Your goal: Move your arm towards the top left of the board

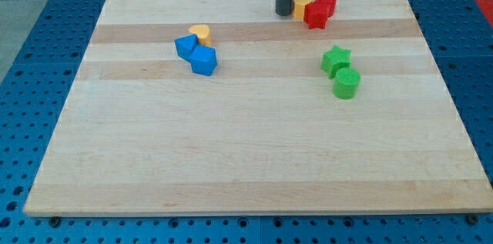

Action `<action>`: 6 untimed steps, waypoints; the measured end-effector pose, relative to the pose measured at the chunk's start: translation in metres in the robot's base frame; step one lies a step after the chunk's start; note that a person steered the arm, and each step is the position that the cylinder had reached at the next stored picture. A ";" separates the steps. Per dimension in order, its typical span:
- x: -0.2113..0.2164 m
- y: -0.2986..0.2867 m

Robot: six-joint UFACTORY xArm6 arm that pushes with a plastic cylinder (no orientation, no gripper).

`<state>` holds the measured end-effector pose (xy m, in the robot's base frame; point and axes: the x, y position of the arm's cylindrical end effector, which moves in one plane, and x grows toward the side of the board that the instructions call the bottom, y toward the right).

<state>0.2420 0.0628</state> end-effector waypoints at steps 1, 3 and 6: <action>0.000 0.011; -0.008 -0.099; 0.051 -0.257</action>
